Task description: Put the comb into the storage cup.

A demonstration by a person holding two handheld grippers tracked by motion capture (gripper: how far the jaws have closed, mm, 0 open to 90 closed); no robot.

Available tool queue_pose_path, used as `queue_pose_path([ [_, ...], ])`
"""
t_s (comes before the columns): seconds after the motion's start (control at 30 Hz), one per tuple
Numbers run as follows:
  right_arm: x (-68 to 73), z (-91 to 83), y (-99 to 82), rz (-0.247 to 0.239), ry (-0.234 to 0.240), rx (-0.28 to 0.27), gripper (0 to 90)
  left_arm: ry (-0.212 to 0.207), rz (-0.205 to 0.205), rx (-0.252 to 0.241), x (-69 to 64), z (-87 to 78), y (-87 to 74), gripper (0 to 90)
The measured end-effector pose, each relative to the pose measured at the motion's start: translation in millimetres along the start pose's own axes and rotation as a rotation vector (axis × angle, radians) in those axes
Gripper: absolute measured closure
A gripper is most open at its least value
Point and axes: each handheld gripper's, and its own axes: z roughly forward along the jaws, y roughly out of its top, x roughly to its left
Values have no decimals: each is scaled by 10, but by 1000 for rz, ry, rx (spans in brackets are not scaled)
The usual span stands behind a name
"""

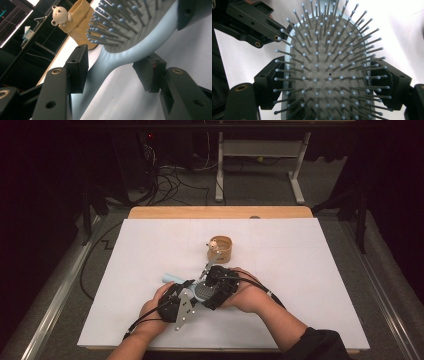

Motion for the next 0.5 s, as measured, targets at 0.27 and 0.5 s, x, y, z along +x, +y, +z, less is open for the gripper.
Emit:
queue_pose_path([
  [0.27,-7,-7,0,3,-6,1,206,8,23,-10,-20,-7,13,495],
  [0.5,-6,1,4,16,-7,1,205,14,47,-14,-39,-8,17,510],
])
